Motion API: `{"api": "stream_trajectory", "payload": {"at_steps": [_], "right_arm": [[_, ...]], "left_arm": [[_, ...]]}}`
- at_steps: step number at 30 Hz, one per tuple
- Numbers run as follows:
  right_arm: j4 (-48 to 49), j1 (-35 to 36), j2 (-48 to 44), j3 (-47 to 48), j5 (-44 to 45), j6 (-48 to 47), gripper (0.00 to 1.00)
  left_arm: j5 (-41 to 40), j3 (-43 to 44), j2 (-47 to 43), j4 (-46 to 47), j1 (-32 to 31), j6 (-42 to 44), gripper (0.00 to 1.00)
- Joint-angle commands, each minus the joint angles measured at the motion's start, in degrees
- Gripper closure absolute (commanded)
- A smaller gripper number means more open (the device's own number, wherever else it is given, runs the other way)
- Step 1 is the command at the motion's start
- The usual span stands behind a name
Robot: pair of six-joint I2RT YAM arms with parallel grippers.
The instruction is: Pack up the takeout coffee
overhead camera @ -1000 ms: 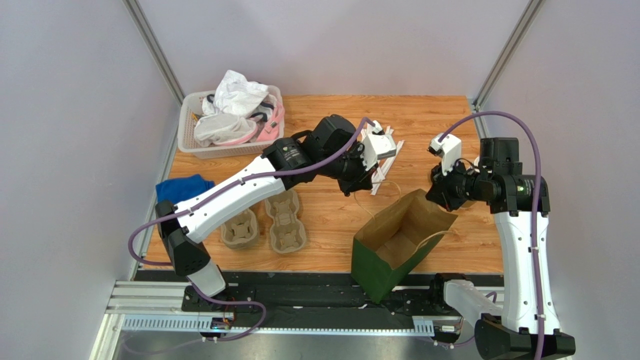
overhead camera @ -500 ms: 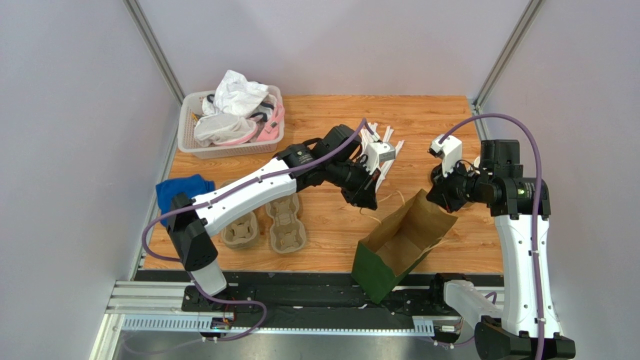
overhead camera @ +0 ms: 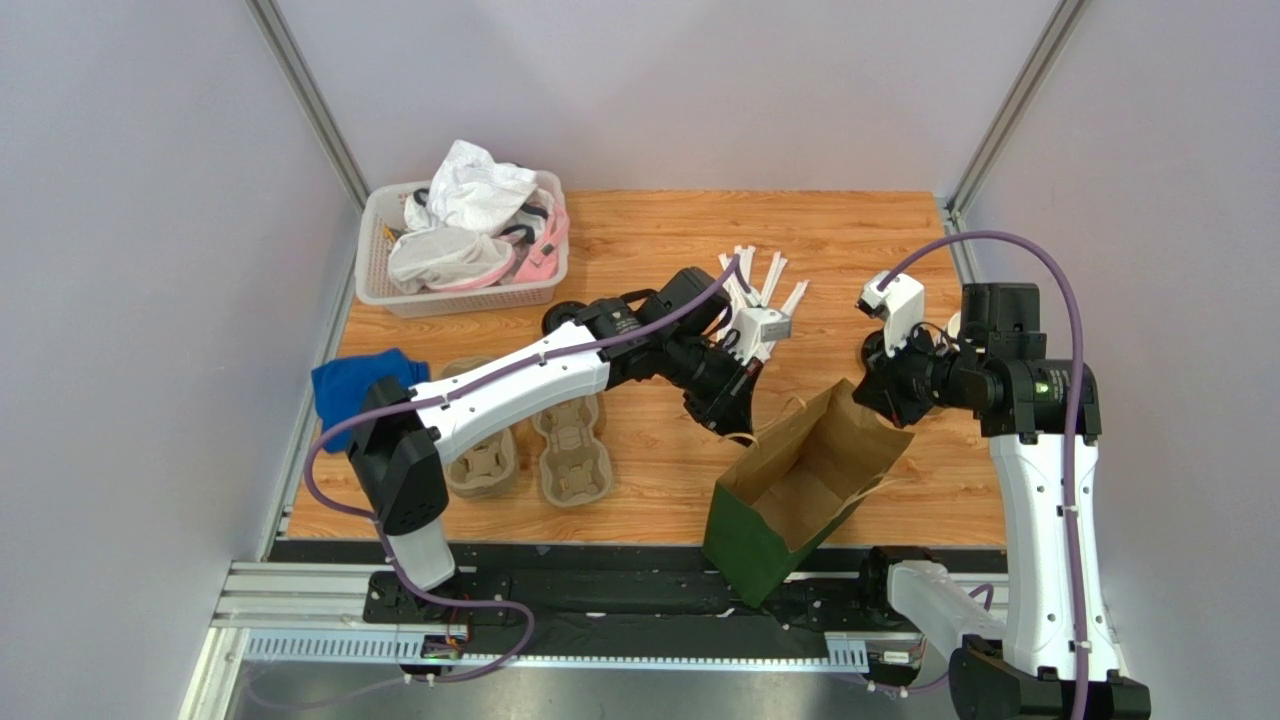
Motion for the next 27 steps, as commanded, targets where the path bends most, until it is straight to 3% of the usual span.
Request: {"api": "stream_trajectory", "payload": {"at_steps": [1, 7, 11, 13, 17, 21, 24, 25, 27], "right_arm": [[-11.0, -0.1, -0.2, 0.1, 0.4, -0.7, 1.0], [-9.0, -0.1, 0.1, 0.3, -3.2, 0.8, 1.0], [-7.1, 0.1, 1.5, 0.6, -5.0, 2.4, 1.0], [-6.6, 0.2, 2.0, 1.1, -6.5, 3.0, 1.0], [-4.5, 1.1, 2.8, 0.9, -7.2, 5.3, 1.0], [-3.3, 4.2, 3.2, 1.3, -7.3, 7.1, 1.0], [-2.4, 4.7, 3.3, 2.2, -7.5, 8.4, 1.0], [-2.0, 4.9, 3.3, 2.8, -7.7, 8.6, 1.0], [-2.0, 5.1, 3.5, 3.2, -8.6, 8.9, 1.0]], "left_arm": [[2.4, 2.7, -2.7, -0.3, 1.4, 0.8, 0.74], [2.6, 3.0, -8.0, -1.4, 7.0, 2.0, 0.45], [9.0, 1.3, -12.9, 0.4, 10.5, 2.6, 0.29], [11.7, 0.4, -16.2, 1.7, 12.4, 1.7, 0.05], [17.4, -2.8, -21.3, 7.8, 15.9, -1.5, 0.03], [17.4, -4.2, -25.6, 6.0, 18.3, -0.8, 0.02], [16.6, -9.1, -28.1, 3.6, 26.5, -0.1, 0.07], [16.2, -11.1, -28.5, 2.1, 30.5, 2.5, 0.09], [12.2, -11.3, -28.6, -6.9, 32.7, 14.7, 0.13]]}}
